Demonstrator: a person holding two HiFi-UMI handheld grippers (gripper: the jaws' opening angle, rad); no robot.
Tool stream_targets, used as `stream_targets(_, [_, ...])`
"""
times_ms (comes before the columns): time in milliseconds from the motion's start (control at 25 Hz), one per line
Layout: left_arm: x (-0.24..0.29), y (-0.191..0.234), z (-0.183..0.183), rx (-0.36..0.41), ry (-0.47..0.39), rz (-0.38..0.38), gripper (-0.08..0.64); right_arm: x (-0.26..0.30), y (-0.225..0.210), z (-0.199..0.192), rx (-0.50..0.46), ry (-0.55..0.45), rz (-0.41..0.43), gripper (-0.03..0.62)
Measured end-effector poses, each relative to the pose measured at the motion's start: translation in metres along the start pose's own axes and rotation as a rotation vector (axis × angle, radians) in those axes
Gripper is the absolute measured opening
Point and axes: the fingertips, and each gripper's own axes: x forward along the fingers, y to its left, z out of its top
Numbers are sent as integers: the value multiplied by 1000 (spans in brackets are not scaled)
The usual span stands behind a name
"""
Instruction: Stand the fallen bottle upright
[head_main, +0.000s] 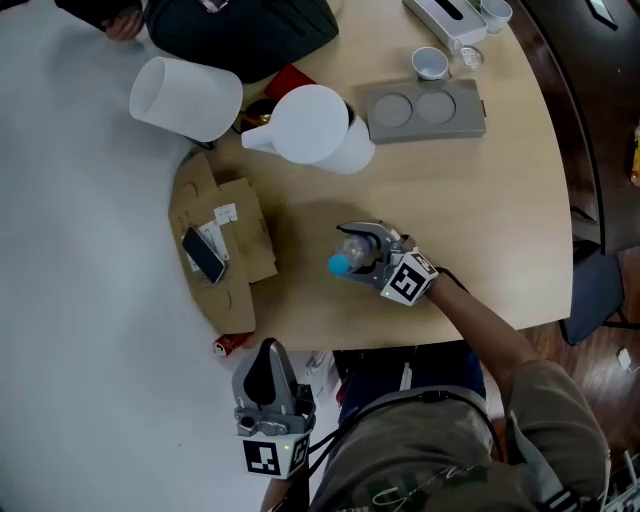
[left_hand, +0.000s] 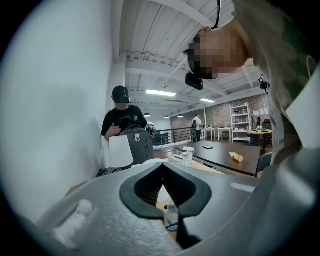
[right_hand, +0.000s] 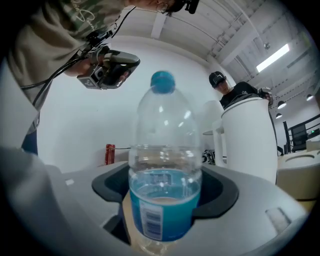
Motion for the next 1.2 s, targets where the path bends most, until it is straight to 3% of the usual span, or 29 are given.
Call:
stream_targets(280, [-8,10,12,-52,-79,3,5,-33,-8,20,-24,39,-22,385])
stream_targets(360, [-12,13,19,-61,-121,3,5,-57,-15,42,-31,68,-32,385])
stream_targets(440, [-22,20,31,-70,-170,1,5,-83,-19,84,2,4,-97,368])
stream_targets(520, [-35,29,38,-80,-206,-8,5,-107,-21,137,59,-122,-215,279])
stream_targets(640, [-53,38,39,-114,-239,-39,5,-131,-13,190,41,-140,-365,3])
stream_targets(800, [-64,29,32,-172,-267,-131,5,-140,16,241,-7,-127,-475,2])
stream_targets(960, [-84,10,36,-206,-303,-170,5,-149,63,275,8,-132,-488,2])
stream_targets(1200, [-128,-54,41,-199,-351,-206,5,-176,143,265,0,-43,-370,2])
